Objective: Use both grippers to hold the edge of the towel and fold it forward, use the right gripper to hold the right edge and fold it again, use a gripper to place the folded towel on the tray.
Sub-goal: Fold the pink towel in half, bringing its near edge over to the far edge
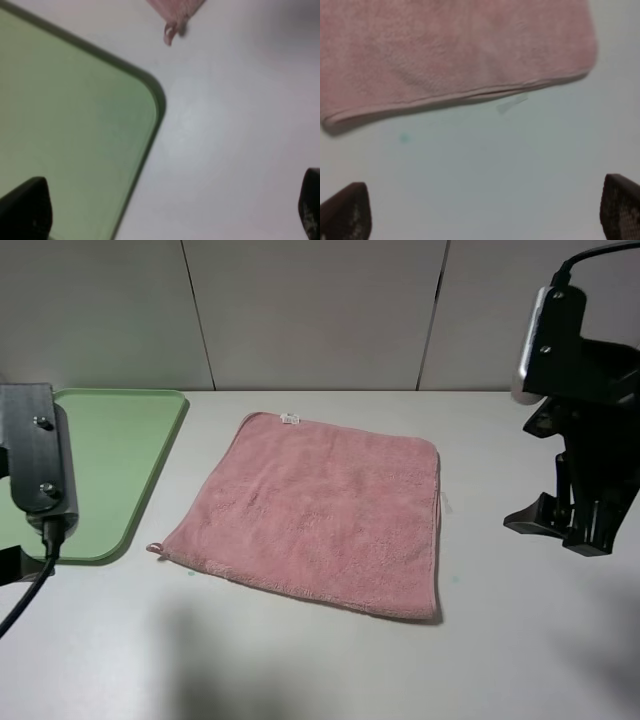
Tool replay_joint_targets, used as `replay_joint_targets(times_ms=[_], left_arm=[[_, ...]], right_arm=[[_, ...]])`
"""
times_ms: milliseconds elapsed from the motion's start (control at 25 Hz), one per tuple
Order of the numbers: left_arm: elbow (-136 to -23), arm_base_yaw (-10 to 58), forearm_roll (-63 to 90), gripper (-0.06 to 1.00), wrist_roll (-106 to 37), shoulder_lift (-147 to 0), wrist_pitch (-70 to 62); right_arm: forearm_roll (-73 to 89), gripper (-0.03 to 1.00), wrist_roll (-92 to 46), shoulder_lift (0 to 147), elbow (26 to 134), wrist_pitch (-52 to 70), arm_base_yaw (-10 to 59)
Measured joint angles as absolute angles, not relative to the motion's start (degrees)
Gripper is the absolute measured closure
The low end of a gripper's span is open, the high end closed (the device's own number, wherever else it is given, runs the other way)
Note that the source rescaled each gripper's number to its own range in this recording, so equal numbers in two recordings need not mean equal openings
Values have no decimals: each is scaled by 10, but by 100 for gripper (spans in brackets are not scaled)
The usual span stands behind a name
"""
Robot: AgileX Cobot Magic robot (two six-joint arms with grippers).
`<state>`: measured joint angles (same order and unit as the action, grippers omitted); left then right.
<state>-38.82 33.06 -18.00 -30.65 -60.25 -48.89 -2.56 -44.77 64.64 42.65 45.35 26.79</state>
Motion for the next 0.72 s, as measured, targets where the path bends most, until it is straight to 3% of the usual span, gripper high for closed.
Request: replay_joint_targets(times_ms=[720], left_arm=[[-389,332,-253,-4,-373,-786,-323]], right_arm=[[-17,-3,-455,835,429,389,269]])
